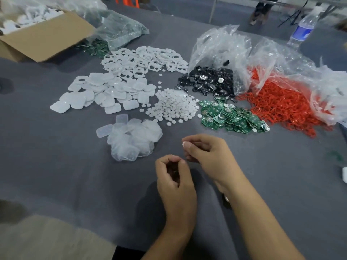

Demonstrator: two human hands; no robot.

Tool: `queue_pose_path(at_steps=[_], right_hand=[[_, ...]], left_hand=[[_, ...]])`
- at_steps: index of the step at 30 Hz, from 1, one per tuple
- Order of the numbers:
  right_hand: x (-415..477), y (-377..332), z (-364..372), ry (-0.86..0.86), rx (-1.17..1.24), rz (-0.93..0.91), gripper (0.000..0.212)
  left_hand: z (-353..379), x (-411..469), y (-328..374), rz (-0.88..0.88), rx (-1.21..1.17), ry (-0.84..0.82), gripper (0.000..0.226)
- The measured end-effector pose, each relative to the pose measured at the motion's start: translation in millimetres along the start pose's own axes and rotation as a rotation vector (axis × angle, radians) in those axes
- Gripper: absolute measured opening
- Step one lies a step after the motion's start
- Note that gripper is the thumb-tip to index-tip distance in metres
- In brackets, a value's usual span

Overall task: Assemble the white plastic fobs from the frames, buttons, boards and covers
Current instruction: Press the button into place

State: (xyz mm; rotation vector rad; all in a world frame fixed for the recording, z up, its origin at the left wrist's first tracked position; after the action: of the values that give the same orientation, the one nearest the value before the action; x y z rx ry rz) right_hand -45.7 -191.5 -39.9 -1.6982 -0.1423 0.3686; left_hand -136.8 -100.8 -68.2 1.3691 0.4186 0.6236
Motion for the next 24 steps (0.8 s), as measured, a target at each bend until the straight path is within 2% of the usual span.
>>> queue_pose_path(at_steps=[3, 5, 13, 15, 17, 19, 21, 24], right_hand=[[-31, 1, -12, -0.014, 0.314, 0.035, 0.016], [-47, 2, -20, 0.006, 0.41, 0.048, 0.016], [-88, 6, -53, 0.185, 0.335, -0.009, 0.008], [-99, 10, -70, 0.308, 0.167, -0.043, 0.007], [-113, 16, -98, 0.495, -0.197, -0.051, 0.009], [-126, 21, -118, 0.583, -0.508, -0.016, 0.013], [-134, 29, -127, 0.548, -0.669, -0.01, 0.017], [-137, 34, -125, 0.446, -0.882, -0.13, 0.02]], left_hand=[[5, -2, 4, 0.013, -0.011, -0.093, 0.01], [9, -3, 6, 0.035, -0.002, -0.177, 0.01], [24, -11, 11, 0.159, 0.121, -0.456, 0.011], [28, -14, 10, 0.171, 0.234, -0.528, 0.018], [34, -19, 8, 0.186, 0.38, -0.641, 0.035], [42, -26, 6, 0.239, 0.54, -0.788, 0.056], [47, -32, 4, 0.296, 0.684, -0.899, 0.074], [49, -34, 0, 0.321, 0.773, -0.991, 0.085]])
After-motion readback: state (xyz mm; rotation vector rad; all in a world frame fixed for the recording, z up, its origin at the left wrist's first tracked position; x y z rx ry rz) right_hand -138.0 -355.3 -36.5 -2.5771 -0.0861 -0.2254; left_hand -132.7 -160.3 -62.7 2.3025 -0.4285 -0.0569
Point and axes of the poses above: each hand's wrist, its own x-axis towards the middle knuckle, its own z-axis out of the palm, y = z × x, the point moved 5 cm from there along x, towards the middle knuckle, and after that the axes turned 6 degrees about -y, right-handed, at the moved point
